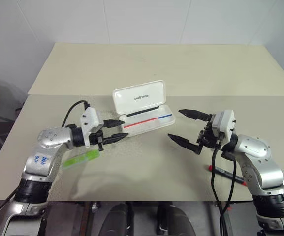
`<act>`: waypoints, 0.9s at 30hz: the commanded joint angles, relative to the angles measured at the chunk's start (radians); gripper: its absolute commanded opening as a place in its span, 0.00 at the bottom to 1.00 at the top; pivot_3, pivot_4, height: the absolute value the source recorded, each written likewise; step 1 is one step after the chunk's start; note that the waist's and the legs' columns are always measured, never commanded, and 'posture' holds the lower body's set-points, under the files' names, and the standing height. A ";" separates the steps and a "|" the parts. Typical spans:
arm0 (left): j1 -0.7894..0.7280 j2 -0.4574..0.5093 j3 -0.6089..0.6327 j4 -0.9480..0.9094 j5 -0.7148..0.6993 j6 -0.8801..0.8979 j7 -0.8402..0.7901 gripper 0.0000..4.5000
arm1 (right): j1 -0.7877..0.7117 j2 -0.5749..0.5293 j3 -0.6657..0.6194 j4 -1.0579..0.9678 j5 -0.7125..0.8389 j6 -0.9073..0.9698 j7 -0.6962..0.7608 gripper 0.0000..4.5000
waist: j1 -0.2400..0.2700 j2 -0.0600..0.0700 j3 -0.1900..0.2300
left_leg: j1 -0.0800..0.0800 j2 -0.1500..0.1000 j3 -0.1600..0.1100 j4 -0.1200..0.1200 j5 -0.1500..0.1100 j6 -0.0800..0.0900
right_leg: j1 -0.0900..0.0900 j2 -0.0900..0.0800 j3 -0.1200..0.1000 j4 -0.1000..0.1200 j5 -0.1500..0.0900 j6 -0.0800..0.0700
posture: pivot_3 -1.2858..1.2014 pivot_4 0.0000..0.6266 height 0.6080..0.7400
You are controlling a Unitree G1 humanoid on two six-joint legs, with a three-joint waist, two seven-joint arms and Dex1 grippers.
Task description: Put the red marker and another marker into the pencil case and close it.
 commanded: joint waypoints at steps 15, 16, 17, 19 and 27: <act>-0.189 -0.085 -0.153 0.319 0.201 -0.083 -0.029 0.48 | -0.003 -0.126 -0.047 -0.108 0.038 0.036 0.079 1.00 | -0.002 0.000 0.000 | 0.000 0.001 0.005 0.002 0.000 0.005 | -0.002 0.001 0.003 0.001 0.000 0.001 | 0.52 0.24 1.00; -0.196 -0.087 -0.161 0.329 0.210 -0.083 -0.032 0.48 | 0.008 -0.154 -0.064 -0.112 0.051 0.045 0.098 1.00 | -0.001 0.000 0.000 | 0.000 0.001 0.005 0.002 0.000 0.005 | -0.002 0.000 0.004 0.000 0.000 0.001 | 0.52 0.24 1.00; -0.202 -0.088 -0.168 0.338 0.219 -0.079 -0.035 0.48 | 0.021 -0.181 -0.083 -0.114 0.063 0.050 0.117 1.00 | 0.004 0.000 0.000 | 0.000 0.001 0.005 0.002 0.000 0.005 | -0.002 0.001 0.004 0.000 0.000 0.001 | 0.52 0.24 1.00; -0.214 -0.089 -0.179 0.356 0.236 -0.079 -0.042 0.48 | 0.051 -0.225 -0.116 -0.114 0.081 0.059 0.149 1.00 | 0.009 0.000 0.000 | -0.001 0.001 0.006 0.003 -0.001 0.006 | -0.002 0.000 0.004 0.000 0.000 0.001 | 0.52 0.24 1.00; -0.246 -0.076 -0.238 0.360 0.276 0.040 -0.110 0.48 | 0.122 -0.301 -0.218 -0.057 0.072 0.032 0.194 1.00 | 0.009 -0.001 0.000 | 0.000 0.002 0.007 0.009 -0.004 0.008 | -0.001 0.001 0.005 0.001 0.002 0.003 | 0.52 0.24 1.00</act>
